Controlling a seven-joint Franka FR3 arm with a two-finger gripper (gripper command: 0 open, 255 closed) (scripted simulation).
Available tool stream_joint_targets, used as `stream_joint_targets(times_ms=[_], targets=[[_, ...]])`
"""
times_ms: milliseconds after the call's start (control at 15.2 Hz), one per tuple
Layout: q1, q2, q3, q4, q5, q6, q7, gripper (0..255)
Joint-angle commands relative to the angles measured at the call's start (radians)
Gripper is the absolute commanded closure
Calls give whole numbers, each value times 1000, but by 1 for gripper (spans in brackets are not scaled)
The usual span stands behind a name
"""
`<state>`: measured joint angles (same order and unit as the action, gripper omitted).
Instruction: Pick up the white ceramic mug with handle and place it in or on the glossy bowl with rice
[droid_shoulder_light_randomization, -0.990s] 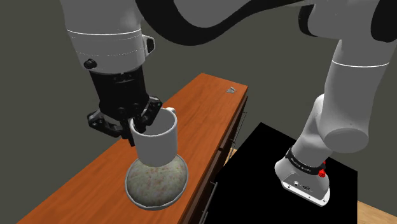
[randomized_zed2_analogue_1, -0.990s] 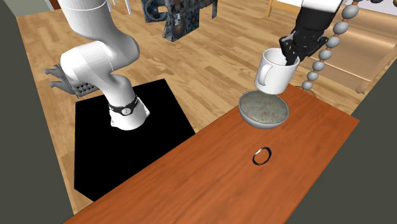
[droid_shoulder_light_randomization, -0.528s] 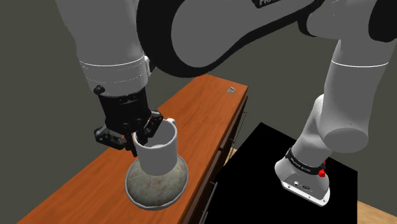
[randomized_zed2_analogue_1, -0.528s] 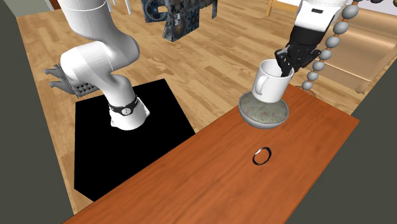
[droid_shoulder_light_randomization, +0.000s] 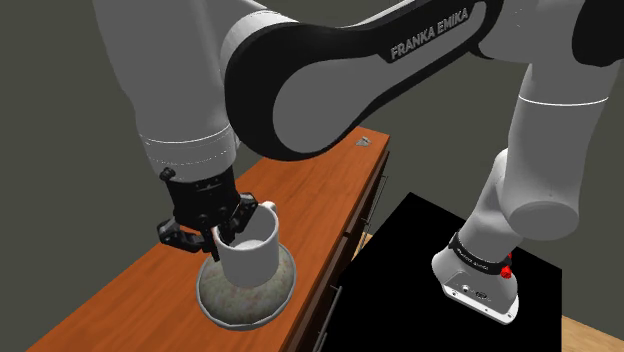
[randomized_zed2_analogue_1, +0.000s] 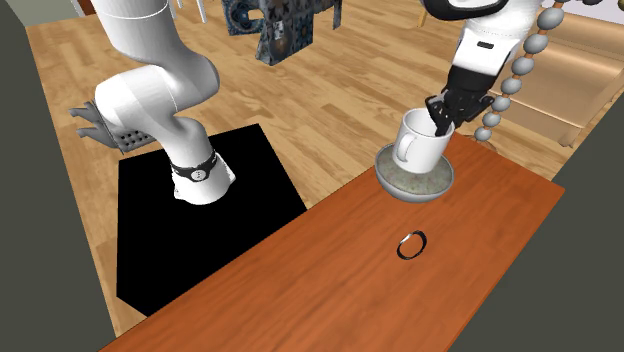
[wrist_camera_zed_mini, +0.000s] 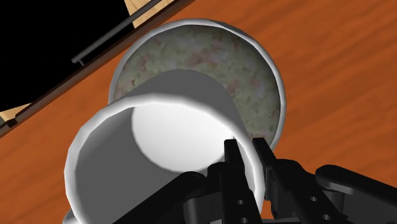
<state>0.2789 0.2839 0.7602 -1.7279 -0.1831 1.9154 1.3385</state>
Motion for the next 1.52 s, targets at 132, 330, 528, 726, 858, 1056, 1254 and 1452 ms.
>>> stream_joint_targets(times_ms=[132, 330, 528, 726, 858, 1056, 1254, 1452], targets=[[-1, 0, -1, -3, 0, 4, -1, 255], [-1, 0, -1, -3, 0, 4, -1, 255], [-1, 0, -1, -3, 0, 4, -1, 0], [-1, 0, -1, -3, 0, 4, -1, 0], [-2, -13, 4, 50, 12, -59, -9, 0], [1, -19, 8, 104, 18, -117, -14, 0], [1, -19, 8, 104, 18, -117, -14, 0], [1, -19, 8, 104, 18, -117, -14, 0]])
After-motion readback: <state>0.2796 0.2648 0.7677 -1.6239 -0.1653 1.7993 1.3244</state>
